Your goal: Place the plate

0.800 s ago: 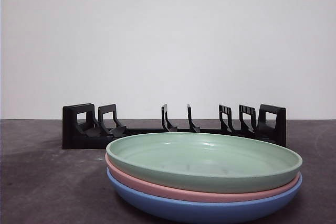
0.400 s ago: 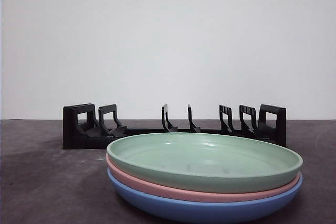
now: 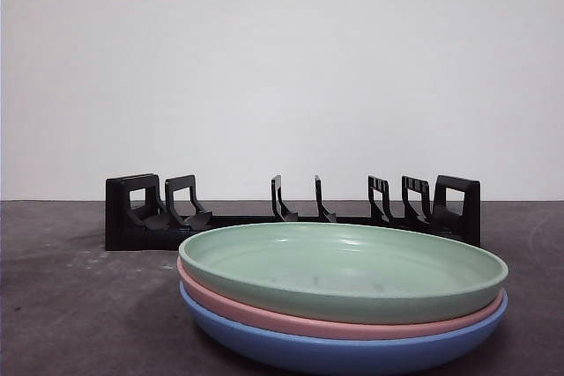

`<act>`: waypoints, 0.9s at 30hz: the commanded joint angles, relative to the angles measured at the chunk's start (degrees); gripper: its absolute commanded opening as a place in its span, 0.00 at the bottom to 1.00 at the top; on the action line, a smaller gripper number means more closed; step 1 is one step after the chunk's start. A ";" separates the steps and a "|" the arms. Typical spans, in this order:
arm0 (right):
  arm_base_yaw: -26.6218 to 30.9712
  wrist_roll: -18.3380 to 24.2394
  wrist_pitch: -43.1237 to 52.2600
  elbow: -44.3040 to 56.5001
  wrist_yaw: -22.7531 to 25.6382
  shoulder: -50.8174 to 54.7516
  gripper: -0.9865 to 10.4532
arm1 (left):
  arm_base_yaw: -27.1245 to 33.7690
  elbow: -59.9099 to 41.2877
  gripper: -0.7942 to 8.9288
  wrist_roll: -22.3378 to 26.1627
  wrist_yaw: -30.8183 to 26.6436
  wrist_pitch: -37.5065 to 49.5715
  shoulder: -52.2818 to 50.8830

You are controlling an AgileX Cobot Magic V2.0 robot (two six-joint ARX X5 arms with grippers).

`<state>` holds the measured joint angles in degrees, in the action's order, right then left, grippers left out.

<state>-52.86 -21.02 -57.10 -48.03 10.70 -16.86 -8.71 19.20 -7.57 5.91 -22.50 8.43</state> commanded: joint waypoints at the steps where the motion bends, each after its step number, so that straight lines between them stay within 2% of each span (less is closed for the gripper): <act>1: -0.52 0.46 0.52 -0.31 0.20 -0.20 0.10 | 4.52 -8.20 0.09 5.38 0.02 6.71 -3.67; 9: -0.52 0.46 0.52 -0.31 0.20 -0.20 0.10 | 9.66 -17.51 0.09 5.40 0.00 9.09 -8.24; 12: -0.52 0.46 0.55 -0.31 0.20 -0.20 0.10 | 9.99 -18.51 0.09 6.43 -0.20 11.96 -8.24; 27: -0.52 0.46 0.52 -0.31 0.20 -0.20 0.10 | 10.25 -18.49 0.09 7.08 -0.35 12.04 -8.24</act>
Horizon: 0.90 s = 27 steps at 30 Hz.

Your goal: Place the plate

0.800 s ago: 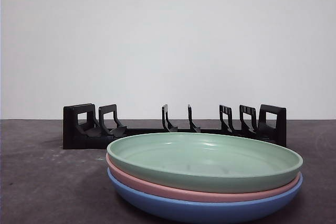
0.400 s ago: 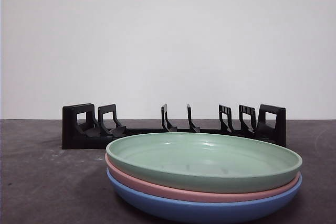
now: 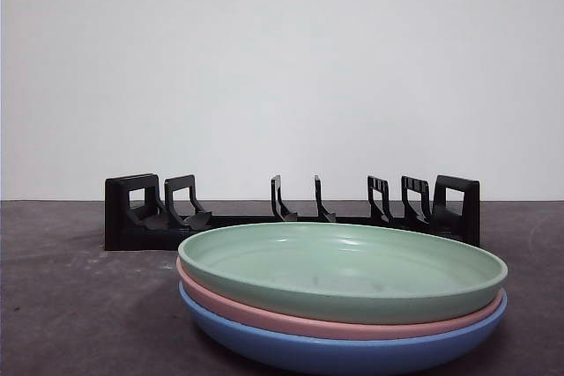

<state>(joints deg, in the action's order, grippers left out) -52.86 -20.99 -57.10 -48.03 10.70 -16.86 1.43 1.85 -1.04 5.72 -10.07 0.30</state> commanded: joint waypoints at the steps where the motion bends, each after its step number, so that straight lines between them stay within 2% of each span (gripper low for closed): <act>1: -0.52 0.44 0.52 -0.31 0.20 -0.20 0.10 | 0.11 -1.14 0.09 0.55 -0.15 -0.37 -0.11; 12: 0.52 0.48 0.74 -0.26 0.59 -0.07 0.10 | 0.11 -1.14 0.09 0.55 -0.15 -0.37 -0.11; 17: 12.24 0.46 4.90 1.81 1.31 0.00 0.10 | 0.11 -1.14 0.09 0.55 -0.15 -0.37 -0.11; 20: 21.55 1.07 12.52 6.78 1.86 1.79 0.10 | 0.11 -1.14 0.09 0.55 -0.13 -0.37 -0.11; 22: 27.91 3.21 19.56 11.87 1.77 3.52 0.10 | 0.11 -1.14 0.09 0.55 -0.15 -0.37 -0.11; 27: 41.90 10.25 33.18 25.75 -6.03 8.31 0.10 | 0.11 -1.14 0.09 0.55 -0.13 -0.37 -0.11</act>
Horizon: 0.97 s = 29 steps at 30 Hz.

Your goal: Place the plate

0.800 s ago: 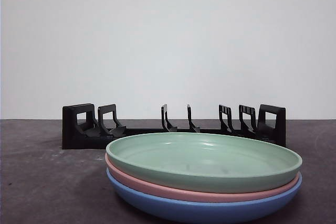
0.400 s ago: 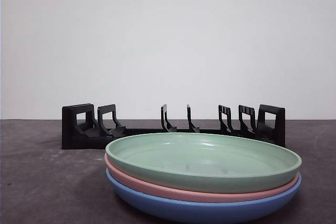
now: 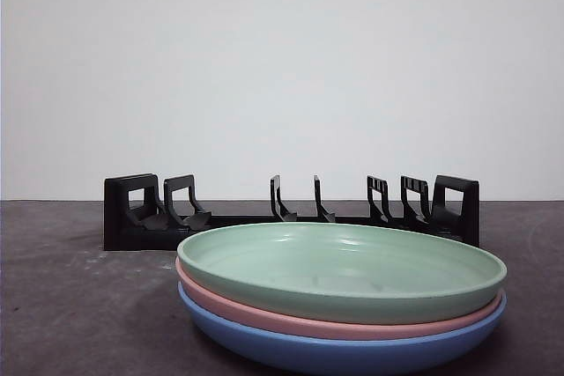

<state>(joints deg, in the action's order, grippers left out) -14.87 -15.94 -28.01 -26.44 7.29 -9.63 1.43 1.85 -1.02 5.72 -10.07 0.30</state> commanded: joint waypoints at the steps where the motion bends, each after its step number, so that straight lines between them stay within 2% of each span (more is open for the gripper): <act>1: 5.77 6.80 6.23 6.69 -3.56 1.81 0.10 | 0.11 -1.14 0.09 0.52 -0.13 -0.37 -0.11; 4: 8.96 10.56 11.93 13.38 -4.11 3.98 0.10 | 0.11 -1.14 0.09 0.52 -0.13 -0.37 -0.11; 7: 10.69 12.37 14.34 18.49 -3.80 6.29 0.10 | 0.11 -1.14 0.09 0.52 -0.13 -0.37 -0.11; 13: 12.76 12.31 14.91 24.52 -4.15 9.42 0.10 | 0.11 -1.14 0.09 0.52 -0.13 -0.37 -0.11; 29: 13.20 12.55 15.67 24.83 -4.33 9.42 0.10 | 0.11 -1.14 0.09 0.52 -0.13 -0.37 -0.11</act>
